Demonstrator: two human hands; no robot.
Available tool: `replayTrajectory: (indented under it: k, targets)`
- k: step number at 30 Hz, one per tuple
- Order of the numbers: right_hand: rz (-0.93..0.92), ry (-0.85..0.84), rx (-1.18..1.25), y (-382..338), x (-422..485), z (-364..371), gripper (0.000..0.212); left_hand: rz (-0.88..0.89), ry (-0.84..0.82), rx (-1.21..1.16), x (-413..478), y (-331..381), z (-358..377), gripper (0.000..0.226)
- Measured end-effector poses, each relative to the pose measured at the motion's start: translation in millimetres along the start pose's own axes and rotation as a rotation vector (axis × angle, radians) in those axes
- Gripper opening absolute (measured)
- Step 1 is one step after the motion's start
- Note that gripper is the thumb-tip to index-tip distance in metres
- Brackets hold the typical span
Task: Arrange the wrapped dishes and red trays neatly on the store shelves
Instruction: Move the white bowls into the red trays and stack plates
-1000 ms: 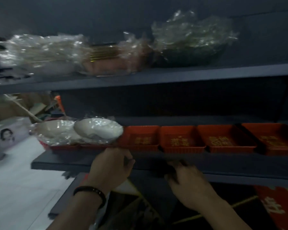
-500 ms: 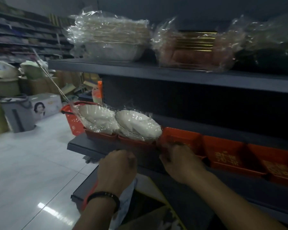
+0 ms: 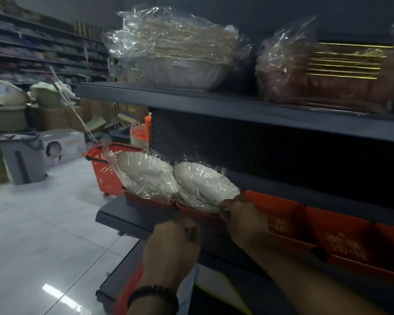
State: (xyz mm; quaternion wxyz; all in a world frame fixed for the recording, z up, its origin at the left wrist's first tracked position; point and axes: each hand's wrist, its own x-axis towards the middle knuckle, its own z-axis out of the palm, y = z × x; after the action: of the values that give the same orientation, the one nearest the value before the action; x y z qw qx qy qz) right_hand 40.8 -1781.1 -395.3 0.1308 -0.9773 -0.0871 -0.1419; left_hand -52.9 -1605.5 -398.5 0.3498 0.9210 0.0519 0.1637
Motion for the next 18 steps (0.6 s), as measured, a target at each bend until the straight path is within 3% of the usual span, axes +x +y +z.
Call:
replayTrajectory:
  k: [5,9,18]
  targets:
    - [-0.042,0.023,-0.107,-2.4,6.7,6.2,0.029,0.015,0.008,-0.027,5.0,1.7,4.0,0.014]
    - [-0.069,0.072,-0.131,-3.7,8.6,12.5,0.016,-0.012,0.016,-0.062,5.0,5.6,1.3,0.018]
    - [-0.035,0.178,0.064,7.5,34.2,-8.8,0.017,-0.076,-0.018,-0.181,0.9,9.6,-3.3,0.012]
